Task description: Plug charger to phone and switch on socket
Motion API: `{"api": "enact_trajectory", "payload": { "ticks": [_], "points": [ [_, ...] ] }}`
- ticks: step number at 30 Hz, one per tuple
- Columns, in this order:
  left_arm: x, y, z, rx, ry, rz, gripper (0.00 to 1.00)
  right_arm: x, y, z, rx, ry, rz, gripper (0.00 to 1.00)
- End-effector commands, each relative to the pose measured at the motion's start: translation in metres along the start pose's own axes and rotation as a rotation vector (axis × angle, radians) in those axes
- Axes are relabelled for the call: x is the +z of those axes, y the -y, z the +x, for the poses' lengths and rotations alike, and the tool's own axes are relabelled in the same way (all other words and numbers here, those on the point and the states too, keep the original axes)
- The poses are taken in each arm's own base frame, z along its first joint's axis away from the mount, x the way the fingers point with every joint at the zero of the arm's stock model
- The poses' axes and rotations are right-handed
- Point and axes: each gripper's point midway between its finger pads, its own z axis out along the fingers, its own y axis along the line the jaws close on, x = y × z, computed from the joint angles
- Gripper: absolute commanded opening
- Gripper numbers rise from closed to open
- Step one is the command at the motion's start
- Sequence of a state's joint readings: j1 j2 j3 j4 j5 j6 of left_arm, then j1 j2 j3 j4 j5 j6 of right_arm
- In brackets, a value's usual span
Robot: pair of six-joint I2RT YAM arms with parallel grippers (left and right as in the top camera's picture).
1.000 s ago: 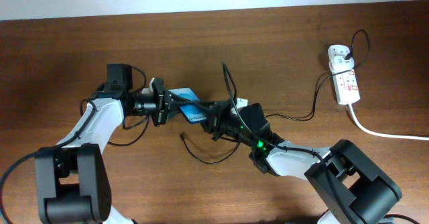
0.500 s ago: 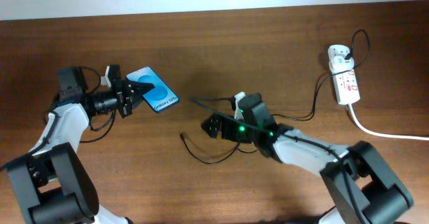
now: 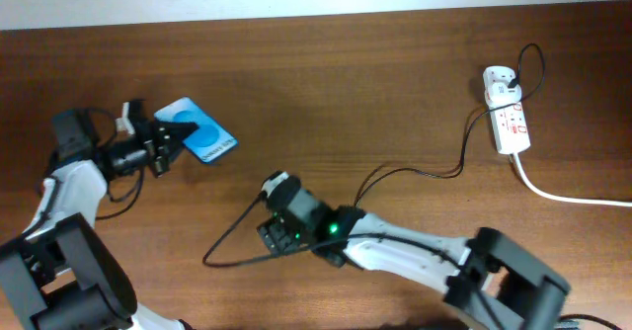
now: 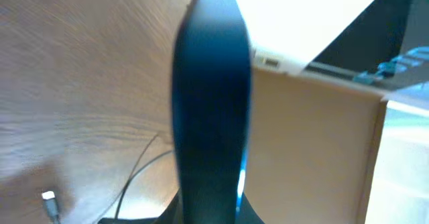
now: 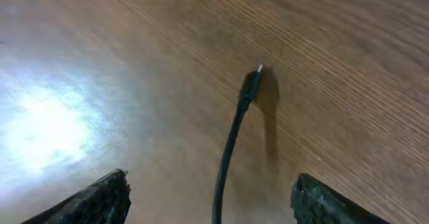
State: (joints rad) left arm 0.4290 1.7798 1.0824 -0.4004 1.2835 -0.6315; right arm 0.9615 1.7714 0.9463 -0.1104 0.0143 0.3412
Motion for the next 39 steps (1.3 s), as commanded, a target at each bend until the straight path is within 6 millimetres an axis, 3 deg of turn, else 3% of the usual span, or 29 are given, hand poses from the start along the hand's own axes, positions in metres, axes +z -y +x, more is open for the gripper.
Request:
{"api": "enact_trajectory", "payload": {
  "ticks": [1, 4, 8, 15, 17, 21, 24, 27, 29, 30, 33, 36, 39],
  "points": [
    [-0.019, 0.005, -0.009, 0.016, 0.037, 0.032, 0.02, 0.019, 0.018, -0.002, -0.018, 0.033, 0.108, 0.78],
    [-0.019, 0.000, -0.005, 0.058, 0.034, 0.017, 0.05, 0.021, 0.020, -0.012, -0.015, 0.081, 0.118, 0.67],
    [-0.019, -0.020, -0.001, 0.006, 0.051, -0.076, 0.01, 0.035, 0.020, -0.006, -0.015, 0.069, 0.110, 0.54],
    [-0.019, -0.021, 0.000, 0.012, 0.046, -0.077, 0.00, 0.036, 0.010, -0.007, 0.010, 0.042, 0.007, 0.20],
    [-0.019, -0.021, 0.000, 0.023, 0.045, -0.077, 0.00, 0.034, 0.010, -0.011, 0.108, 0.025, -0.072, 0.04],
    [-0.019, -0.013, 0.004, 0.091, 0.021, -0.032, 0.00, 0.024, 0.016, -0.018, 0.233, -0.030, -0.279, 0.04],
    [-0.015, 0.001, 0.013, 0.149, -0.023, 0.046, 0.00, -0.008, 0.007, -0.036, 0.337, -0.044, -0.482, 0.04],
    [-0.002, 0.017, 0.031, 0.261, -0.100, 0.134, 0.00, -0.070, 0.000, -0.065, 0.393, -0.002, -0.615, 0.04],
    [0.008, 0.020, 0.037, 0.291, -0.129, 0.136, 0.00, -0.109, -0.004, -0.072, 0.380, 0.039, -0.601, 0.04],
    [0.015, 0.022, 0.041, 0.319, -0.150, 0.140, 0.00, -0.140, -0.004, -0.078, 0.369, 0.089, -0.572, 0.04],
    [0.037, 0.037, 0.055, 0.436, -0.222, 0.190, 0.00, -0.189, 0.016, -0.074, 0.467, 0.204, -0.411, 0.04],
    [0.055, 0.048, 0.061, 0.465, -0.265, 0.200, 0.00, -0.209, 0.031, -0.058, 0.633, 0.347, -0.401, 0.04],
    [0.080, 0.057, 0.059, 0.409, -0.260, 0.145, 0.00, -0.215, 0.032, -0.075, 0.667, 0.643, -0.604, 0.04]
  ]
}}
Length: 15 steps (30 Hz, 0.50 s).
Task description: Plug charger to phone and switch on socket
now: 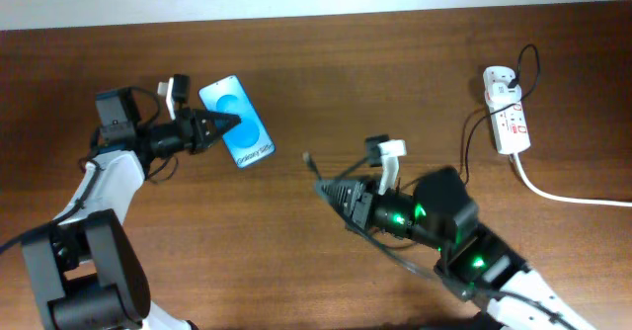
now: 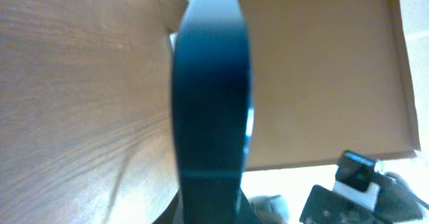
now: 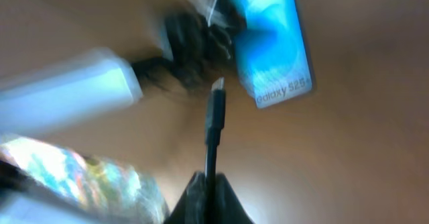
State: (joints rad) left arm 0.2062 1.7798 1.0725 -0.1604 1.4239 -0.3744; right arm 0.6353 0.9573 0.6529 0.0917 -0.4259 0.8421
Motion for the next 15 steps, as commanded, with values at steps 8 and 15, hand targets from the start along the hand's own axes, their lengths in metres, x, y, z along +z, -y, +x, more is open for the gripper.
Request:
{"api": "enact_trajectory", "payload": {
  "ticks": [8, 15],
  "points": [
    [0.081, 0.059, -0.018, -0.086, -0.032, 0.057, 0.00, 0.048, 0.053, 0.004, 0.261, 0.179, -0.180, 0.04],
    [0.081, 0.065, -0.011, -0.097, -0.081, 0.087, 0.00, 0.051, 0.062, 0.007, 0.242, 0.178, -0.156, 0.04]
  ]
}}
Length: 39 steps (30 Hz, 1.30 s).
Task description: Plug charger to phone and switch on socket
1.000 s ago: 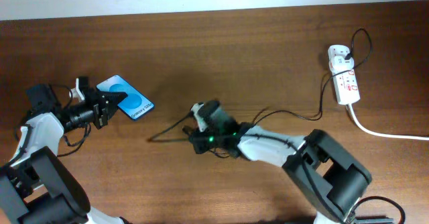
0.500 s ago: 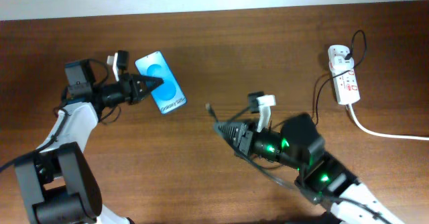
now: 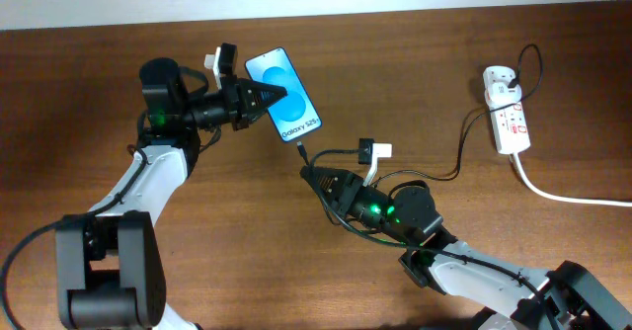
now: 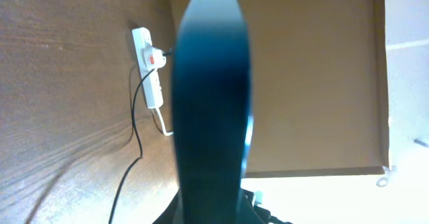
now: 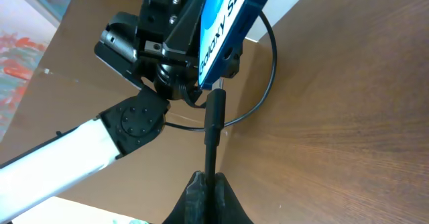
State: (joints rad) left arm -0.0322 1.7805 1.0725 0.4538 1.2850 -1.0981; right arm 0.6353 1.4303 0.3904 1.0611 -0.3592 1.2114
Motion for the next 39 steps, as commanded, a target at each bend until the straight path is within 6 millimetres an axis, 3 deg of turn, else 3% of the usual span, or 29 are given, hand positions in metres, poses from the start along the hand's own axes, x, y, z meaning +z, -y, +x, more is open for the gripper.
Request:
{"api": "enact_trajectory", "payload": {
  "ticks": [1, 11, 27, 30, 37, 39],
  "points": [
    [-0.003, 0.012, 0.004, 0.002, -0.041, 0.031, 0.00, 0.000, -0.002, -0.002, -0.042, 0.005, -0.010, 0.04],
    [-0.031, 0.005, -0.005, -0.052, -0.017, 0.028, 0.00, 0.000, -0.003, 0.000, -0.173, -0.007, -0.015, 0.04],
    [-0.032, 0.005, -0.005, -0.056, -0.018, 0.028, 0.00, -0.003, 0.033, 0.027, -0.249, -0.147, 0.104, 0.04],
    [-0.032, 0.005, -0.004, -0.056, -0.019, 0.028, 0.00, -0.004, 0.030, 0.030, -0.281, -0.170, 0.085, 0.04],
    [-0.032, 0.005, -0.004, -0.056, -0.019, 0.028, 0.00, -0.009, -0.005, 0.016, -0.418, -0.103, 0.009, 0.04],
    [-0.032, 0.005, -0.004, -0.056, -0.019, 0.028, 0.00, -0.012, -0.006, 0.011, -0.440, -0.087, 0.041, 0.04]
  ]
}}
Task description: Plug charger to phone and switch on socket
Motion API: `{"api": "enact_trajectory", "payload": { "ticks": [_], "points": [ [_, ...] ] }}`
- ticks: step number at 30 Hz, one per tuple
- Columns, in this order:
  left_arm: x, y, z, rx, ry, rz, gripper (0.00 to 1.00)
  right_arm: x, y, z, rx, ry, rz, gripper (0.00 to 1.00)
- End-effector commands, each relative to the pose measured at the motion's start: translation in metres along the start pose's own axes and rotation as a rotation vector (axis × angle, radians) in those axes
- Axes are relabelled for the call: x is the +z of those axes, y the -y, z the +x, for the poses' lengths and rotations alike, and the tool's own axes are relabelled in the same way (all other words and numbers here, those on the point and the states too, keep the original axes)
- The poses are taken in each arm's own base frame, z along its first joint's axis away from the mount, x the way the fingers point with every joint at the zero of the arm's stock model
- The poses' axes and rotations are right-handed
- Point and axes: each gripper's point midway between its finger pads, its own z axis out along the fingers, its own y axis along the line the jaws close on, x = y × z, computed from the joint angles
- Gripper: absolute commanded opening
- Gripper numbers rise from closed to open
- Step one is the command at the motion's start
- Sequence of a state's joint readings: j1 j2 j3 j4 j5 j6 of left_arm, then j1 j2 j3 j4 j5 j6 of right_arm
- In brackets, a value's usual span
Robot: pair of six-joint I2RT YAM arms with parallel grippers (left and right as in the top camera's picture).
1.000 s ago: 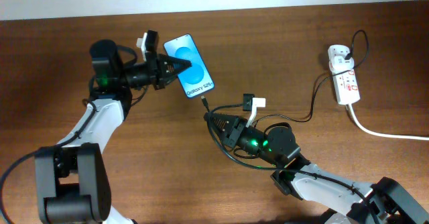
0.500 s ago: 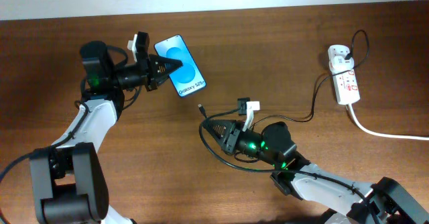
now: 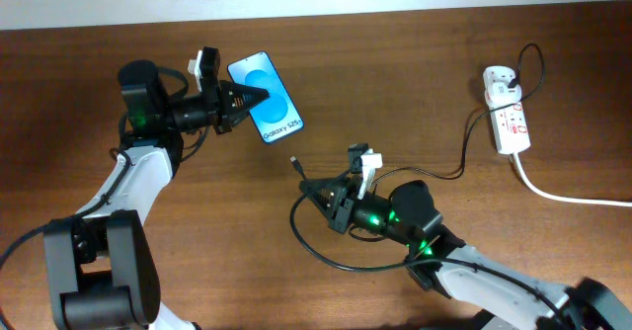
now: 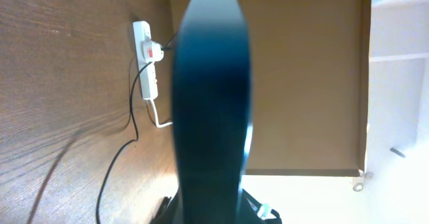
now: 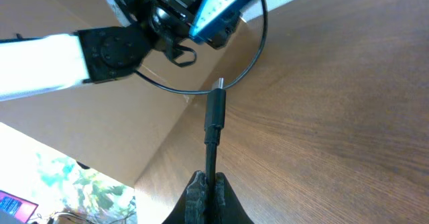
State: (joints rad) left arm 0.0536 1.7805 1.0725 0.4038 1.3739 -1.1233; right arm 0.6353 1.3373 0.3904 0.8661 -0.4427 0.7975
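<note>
My left gripper [image 3: 225,104] is shut on a phone [image 3: 265,98] with a blue screen, held off the table at the upper left. The left wrist view shows that phone edge-on as a dark slab [image 4: 211,96]. My right gripper [image 3: 321,194] is shut on the black charger cable just behind its plug [image 3: 294,161]. In the right wrist view the plug [image 5: 215,108] points up towards the phone's lower end [image 5: 224,6], with a clear gap between them. The white socket strip [image 3: 507,113] lies at the far right, with the charger's adapter plugged in.
The black cable [image 3: 326,256] loops on the wooden table under my right arm and runs right to the strip. A white mains lead [image 3: 563,197] leaves the strip towards the right edge. The strip [image 4: 147,60] shows a red switch.
The phone has shifted a little left and up. The plug, which stood right at the phone's lower end, is now lower with a visible gap to it. Both grippers keep their hold.
First my left gripper held the phone low at the far left and my right gripper stood open over the plug lying on the table. Then the right was shut on the cable and both were raised towards the middle. The plug reached the phone's end, and is now apart from it.
</note>
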Motion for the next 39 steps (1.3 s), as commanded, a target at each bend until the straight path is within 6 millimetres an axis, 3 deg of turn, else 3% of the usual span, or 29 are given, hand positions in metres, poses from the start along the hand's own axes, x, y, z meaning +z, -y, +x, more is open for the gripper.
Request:
{"api": "enact_trajectory", "payload": {
  "ticks": [1, 3, 8, 14, 20, 28, 39],
  "points": [
    [-0.001, 0.010, 0.001, 0.023, -0.019, 0.015, 0.00, -0.005, -0.002, -0.010, -0.080, 0.019, 0.041, 0.04],
    [-0.001, 0.010, 0.001, 0.023, -0.019, 0.015, 0.00, -0.005, 0.003, -0.009, -0.086, -0.020, 0.096, 0.04],
    [-0.001, 0.009, 0.001, 0.023, -0.018, 0.014, 0.00, 0.002, -0.021, -0.025, -0.075, -0.018, 0.067, 0.04],
    [-0.001, 0.008, -0.001, 0.023, -0.004, 0.008, 0.00, 0.002, -0.025, -0.034, -0.061, 0.021, 0.058, 0.04],
    [-0.001, 0.008, -0.002, 0.023, -0.002, 0.007, 0.00, 0.009, -0.005, -0.028, 0.282, 0.028, 0.108, 0.04],
    [-0.001, 0.008, -0.002, 0.024, -0.003, 0.007, 0.00, 0.012, -0.022, -0.034, 0.283, 0.036, 0.023, 0.04],
    [0.015, 0.010, 0.007, 0.021, -0.036, 0.009, 0.00, 0.012, -0.020, -0.032, 0.287, 0.026, 0.028, 0.04]
  ]
}}
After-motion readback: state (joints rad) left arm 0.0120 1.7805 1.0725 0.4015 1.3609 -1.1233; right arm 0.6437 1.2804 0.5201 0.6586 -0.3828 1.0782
